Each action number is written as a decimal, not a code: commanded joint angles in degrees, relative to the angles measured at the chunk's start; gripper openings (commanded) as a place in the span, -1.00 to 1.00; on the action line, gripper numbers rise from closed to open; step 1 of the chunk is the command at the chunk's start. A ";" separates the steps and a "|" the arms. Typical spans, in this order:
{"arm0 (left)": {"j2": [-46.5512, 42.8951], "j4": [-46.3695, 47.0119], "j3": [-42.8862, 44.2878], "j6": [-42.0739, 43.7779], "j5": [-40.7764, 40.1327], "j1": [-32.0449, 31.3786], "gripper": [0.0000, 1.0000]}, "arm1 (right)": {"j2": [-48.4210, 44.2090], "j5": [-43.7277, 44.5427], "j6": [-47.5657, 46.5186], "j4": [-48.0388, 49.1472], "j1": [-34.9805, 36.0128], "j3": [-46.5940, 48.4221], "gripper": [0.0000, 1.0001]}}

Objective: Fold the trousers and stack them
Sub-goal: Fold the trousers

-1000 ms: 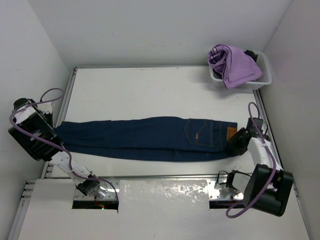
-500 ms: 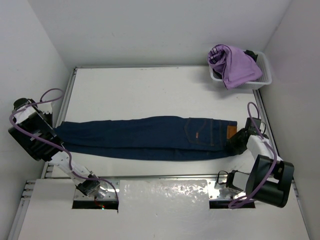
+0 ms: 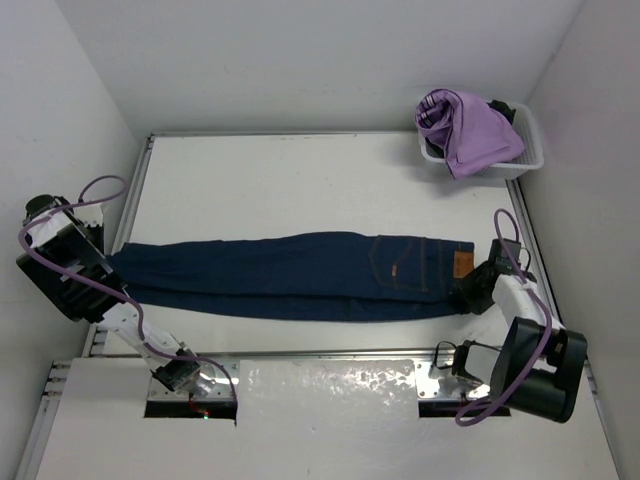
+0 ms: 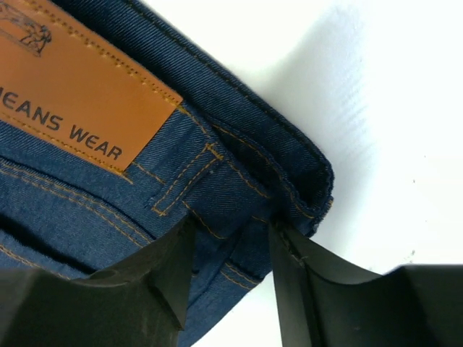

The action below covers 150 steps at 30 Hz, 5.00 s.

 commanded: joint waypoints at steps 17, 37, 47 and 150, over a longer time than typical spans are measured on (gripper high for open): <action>-1.98 0.53 1.60 1.12 0.04 0.63 -1.00 | 7.94 5.53 -3.61 5.94 0.44 9.68 -0.51; -1.72 0.53 0.99 0.68 -0.14 0.63 -1.00 | 6.62 -0.17 -7.58 2.68 -0.09 8.21 0.17; -1.63 0.00 1.95 0.68 -0.31 0.63 -1.00 | 12.34 -0.01 -9.86 7.87 -0.09 9.79 0.08; -2.86 -7.65 10.04 2.62 4.08 0.63 -1.00 | 14.10 7.29 -72.25 -6.37 53.52 25.79 0.23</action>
